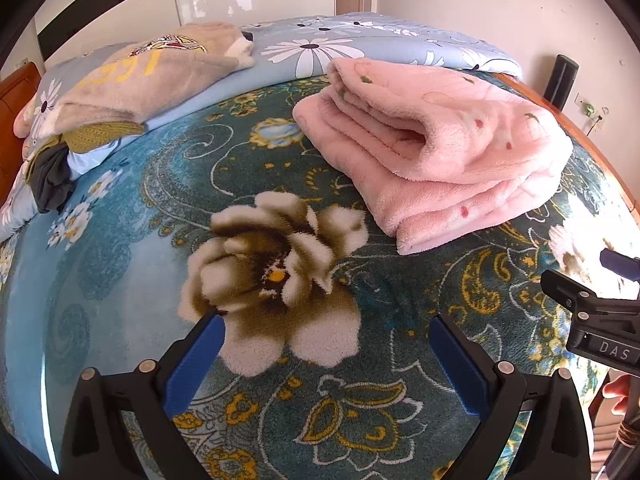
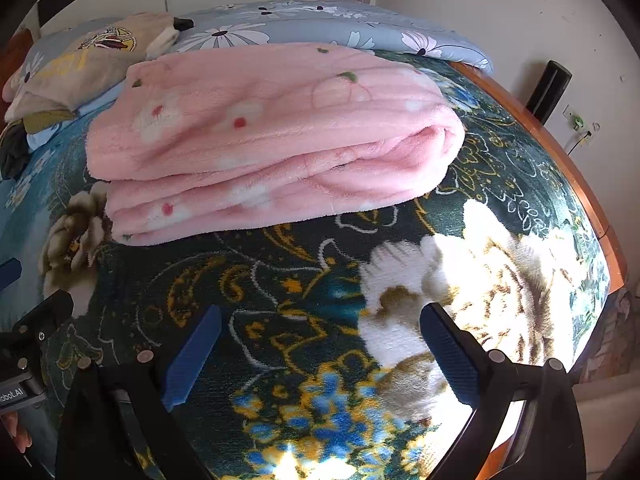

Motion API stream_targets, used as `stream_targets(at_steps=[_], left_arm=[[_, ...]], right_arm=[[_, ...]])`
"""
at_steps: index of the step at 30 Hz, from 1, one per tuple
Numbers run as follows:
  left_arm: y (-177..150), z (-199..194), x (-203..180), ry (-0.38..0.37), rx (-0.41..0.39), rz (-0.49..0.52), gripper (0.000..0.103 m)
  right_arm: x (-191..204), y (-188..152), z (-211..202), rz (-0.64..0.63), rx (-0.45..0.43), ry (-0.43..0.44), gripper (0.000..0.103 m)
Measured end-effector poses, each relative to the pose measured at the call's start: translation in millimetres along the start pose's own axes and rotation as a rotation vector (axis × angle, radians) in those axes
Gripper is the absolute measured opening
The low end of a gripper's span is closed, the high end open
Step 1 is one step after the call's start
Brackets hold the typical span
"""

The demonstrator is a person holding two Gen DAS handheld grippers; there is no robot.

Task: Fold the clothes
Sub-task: 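Release the folded pants and withdraw both grippers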

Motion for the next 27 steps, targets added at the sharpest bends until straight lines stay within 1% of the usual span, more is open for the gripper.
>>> stream_targets(at_steps=[3, 12, 21, 27], left_arm=[[-1, 1, 3, -0.016, 0.016, -0.011, 0.103], [-2, 1, 14, -0.011, 0.016, -0.041, 0.103], [-2, 1, 22, -0.041, 0.010, -0.064, 0.103], [-2, -1, 24, -0.082, 0.010, -0.079, 0.103]], right_arm=[[4, -2, 0, -0.016, 0.001, -0.020, 0.100], [12, -2, -6, -0.030, 0.028, -0.042, 0.100], [22, 7, -9, -0.053, 0.031, -0.055, 0.100], [28, 11, -12, -0.070, 0.032, -0.065, 0.100]])
Point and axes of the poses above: each gripper's, at about its wrist camera, not at the fingertips, and z roughly the way its jaws point, x to its left, y to its top, the point moved 2 cm from there along z, roughly the way its jaws point, and after that the axes turned 4 degrees about -x, right-handed, at the moved point
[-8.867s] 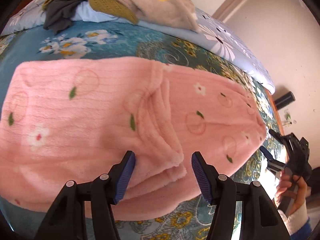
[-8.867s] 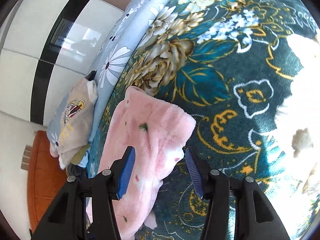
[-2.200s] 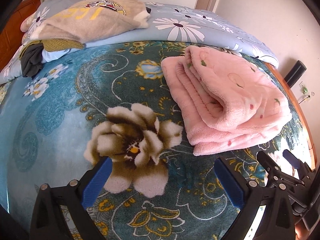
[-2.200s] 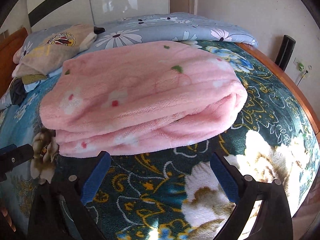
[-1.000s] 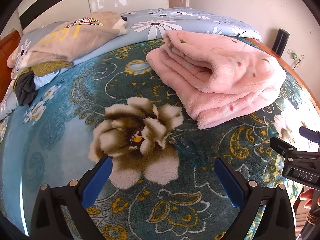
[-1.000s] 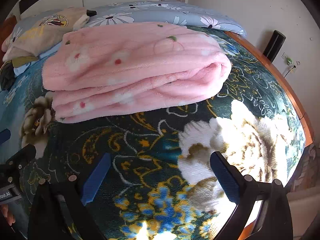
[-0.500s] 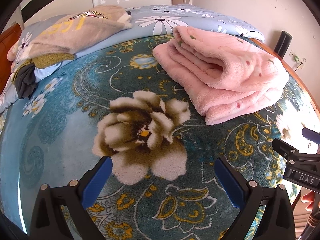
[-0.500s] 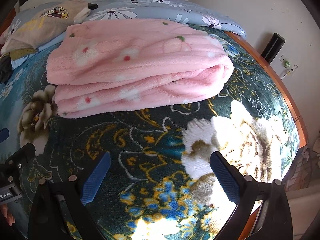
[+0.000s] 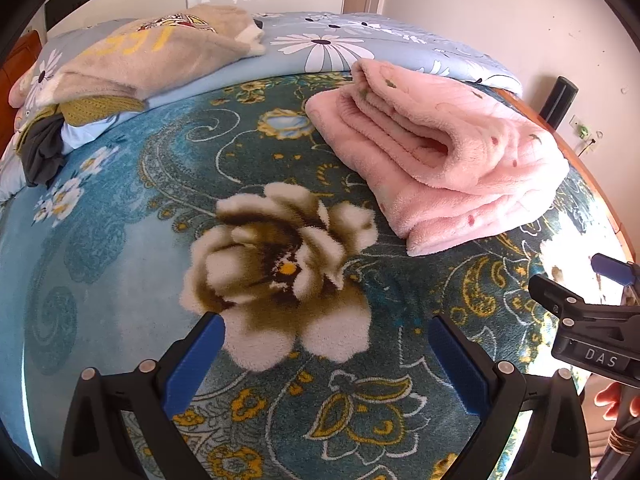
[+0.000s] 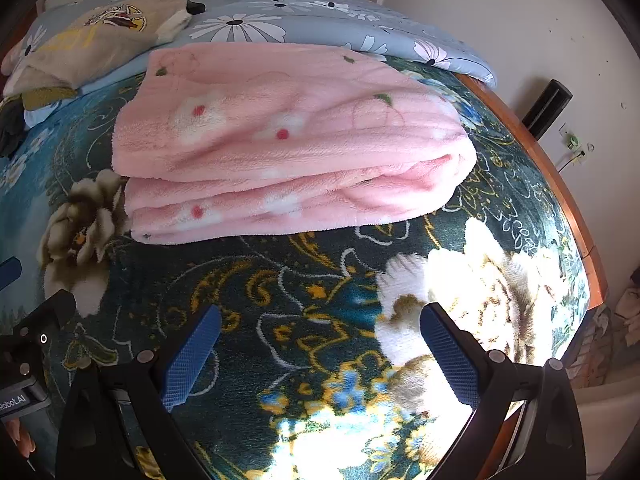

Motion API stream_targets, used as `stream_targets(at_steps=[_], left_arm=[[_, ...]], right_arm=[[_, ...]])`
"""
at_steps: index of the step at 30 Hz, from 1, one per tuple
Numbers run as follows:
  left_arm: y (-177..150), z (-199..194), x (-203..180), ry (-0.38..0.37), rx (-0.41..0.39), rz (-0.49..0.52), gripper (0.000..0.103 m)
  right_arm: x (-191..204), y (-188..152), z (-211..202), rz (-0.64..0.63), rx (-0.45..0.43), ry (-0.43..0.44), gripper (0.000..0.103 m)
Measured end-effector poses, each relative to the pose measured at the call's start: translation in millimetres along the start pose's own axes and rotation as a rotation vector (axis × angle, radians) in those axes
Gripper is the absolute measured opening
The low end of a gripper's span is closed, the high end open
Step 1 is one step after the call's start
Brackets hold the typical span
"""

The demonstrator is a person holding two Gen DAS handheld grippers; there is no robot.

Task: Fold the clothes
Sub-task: 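Release the folded pants and withdraw both grippers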

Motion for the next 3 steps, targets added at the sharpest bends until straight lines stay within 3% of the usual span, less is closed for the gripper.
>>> stream_targets(at_steps=[3], left_arm=[[-0.7, -1.3, -0.7, -0.015, -0.003, 0.005, 0.103]], right_arm=[[2.8, 2.4, -1.5, -0.007, 0.000, -0.007, 0.100]])
Point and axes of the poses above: each gripper's, at about its wrist camera, not at the fingertips, and z roughly the way its jaws point, x to its left, y to its top, the point moved 2 cm from there along z, roughly the way its jaws point, and after that the axes turned 4 degrees about -x, right-handed, at the moved point
